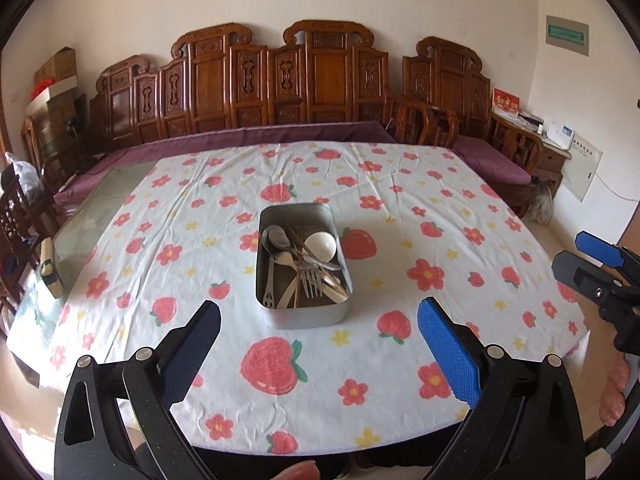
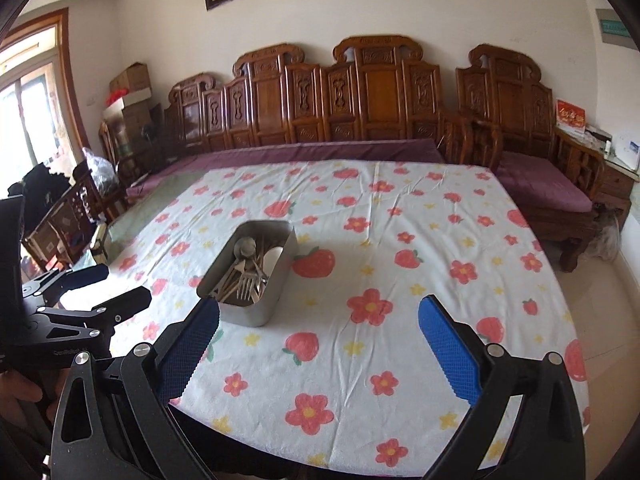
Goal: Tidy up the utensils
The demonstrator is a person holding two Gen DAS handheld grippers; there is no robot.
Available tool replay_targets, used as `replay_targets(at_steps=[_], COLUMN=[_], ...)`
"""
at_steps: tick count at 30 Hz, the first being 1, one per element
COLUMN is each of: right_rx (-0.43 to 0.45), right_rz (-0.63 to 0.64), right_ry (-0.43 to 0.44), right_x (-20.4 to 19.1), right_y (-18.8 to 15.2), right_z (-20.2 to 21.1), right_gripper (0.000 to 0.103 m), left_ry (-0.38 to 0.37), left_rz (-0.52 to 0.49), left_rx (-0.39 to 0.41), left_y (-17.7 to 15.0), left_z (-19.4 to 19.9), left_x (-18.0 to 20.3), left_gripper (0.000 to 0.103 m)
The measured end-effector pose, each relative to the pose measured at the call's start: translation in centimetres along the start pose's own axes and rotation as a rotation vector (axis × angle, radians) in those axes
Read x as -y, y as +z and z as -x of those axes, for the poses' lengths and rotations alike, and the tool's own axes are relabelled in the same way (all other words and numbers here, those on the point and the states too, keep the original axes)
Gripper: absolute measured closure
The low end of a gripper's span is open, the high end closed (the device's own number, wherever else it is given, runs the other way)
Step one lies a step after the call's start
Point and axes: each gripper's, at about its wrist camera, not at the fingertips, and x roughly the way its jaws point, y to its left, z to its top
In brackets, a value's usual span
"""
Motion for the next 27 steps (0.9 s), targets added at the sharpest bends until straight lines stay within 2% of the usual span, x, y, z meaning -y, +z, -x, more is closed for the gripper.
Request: replay_targets(at_steps=[6, 13, 18, 27], right_rx=[0.114, 0.215, 0.243, 0.251], right_rz=[-0.006, 0.0, 0.002, 0.003], right_ry=[-0.021, -0.025, -0.025, -0.032], right_x=[-0.1, -0.7, -1.1, -1.0], right_y=[1.2, 2.1, 2.2, 2.2], right_z=[5.0, 9.3, 10.6, 11.3], right_gripper=[0.003, 0.003, 0.003, 0.003], left_ry=[-0.011, 0.015, 0.031, 0.039], left_rz=[-0.013, 0.007, 0.016, 0.014], left_rx=[0.08, 0.183, 0.225, 0.245], left_y=[1.2, 2.3, 2.6, 2.7], left_z=[4.3, 8.7, 10.2, 10.8], left_x=[1.1, 1.6, 1.7, 1.8], left_gripper=[0.008, 0.008, 0.008, 0.008])
